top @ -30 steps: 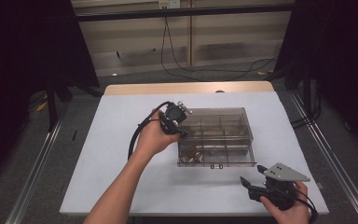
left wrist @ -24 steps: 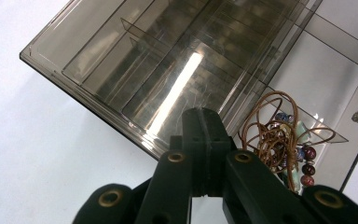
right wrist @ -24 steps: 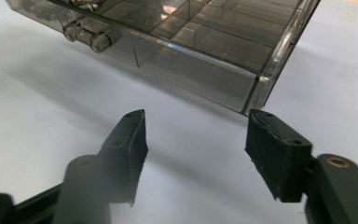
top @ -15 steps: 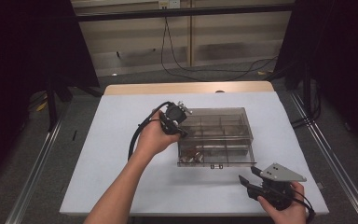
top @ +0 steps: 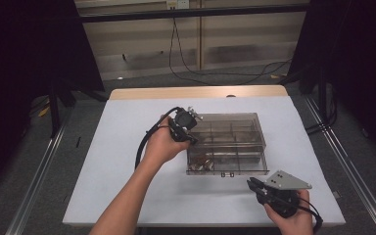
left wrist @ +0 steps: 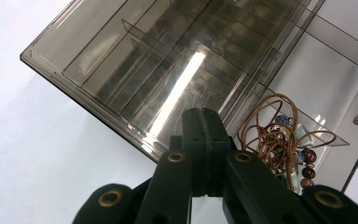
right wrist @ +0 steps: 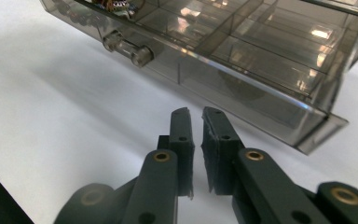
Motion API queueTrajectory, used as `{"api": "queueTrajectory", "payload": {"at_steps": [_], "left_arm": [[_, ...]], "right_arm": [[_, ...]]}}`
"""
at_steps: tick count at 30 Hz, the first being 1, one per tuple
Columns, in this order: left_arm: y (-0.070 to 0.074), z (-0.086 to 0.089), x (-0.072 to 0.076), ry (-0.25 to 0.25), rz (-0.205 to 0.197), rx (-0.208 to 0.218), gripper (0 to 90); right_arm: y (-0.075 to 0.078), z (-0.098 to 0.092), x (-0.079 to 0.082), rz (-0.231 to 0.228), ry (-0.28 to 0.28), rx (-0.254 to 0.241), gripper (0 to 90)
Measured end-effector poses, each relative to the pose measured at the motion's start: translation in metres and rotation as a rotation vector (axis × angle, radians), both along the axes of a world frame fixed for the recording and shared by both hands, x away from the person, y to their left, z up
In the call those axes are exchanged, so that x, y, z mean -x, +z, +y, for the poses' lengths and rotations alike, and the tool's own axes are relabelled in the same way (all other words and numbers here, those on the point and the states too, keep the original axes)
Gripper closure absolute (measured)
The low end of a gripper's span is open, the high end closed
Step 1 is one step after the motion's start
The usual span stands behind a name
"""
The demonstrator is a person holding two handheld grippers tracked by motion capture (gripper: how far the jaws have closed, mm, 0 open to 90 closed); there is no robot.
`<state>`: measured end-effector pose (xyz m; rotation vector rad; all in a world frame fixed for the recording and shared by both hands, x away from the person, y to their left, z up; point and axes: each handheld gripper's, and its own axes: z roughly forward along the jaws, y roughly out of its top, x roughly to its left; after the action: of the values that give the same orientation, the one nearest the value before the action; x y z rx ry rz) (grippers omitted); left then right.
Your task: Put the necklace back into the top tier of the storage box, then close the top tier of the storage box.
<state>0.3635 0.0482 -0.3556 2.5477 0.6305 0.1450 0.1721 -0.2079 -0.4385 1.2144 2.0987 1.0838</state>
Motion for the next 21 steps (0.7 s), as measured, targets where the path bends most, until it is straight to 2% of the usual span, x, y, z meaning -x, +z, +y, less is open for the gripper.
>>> {"api": "queueTrajectory", "payload": {"at_steps": [10,21], "left_arm": [[0.000,-0.001,0.000,0.005,0.006,0.004,90.0],[-0.001,-0.003,0.000,0.006,0.009,0.020,90.0]], "right_arm": [[0.003,0.010,-0.004,-0.007,0.026,-0.015,86.8],[0.003,0.013,-0.009,-0.007,0.021,-0.026,87.4]]}}
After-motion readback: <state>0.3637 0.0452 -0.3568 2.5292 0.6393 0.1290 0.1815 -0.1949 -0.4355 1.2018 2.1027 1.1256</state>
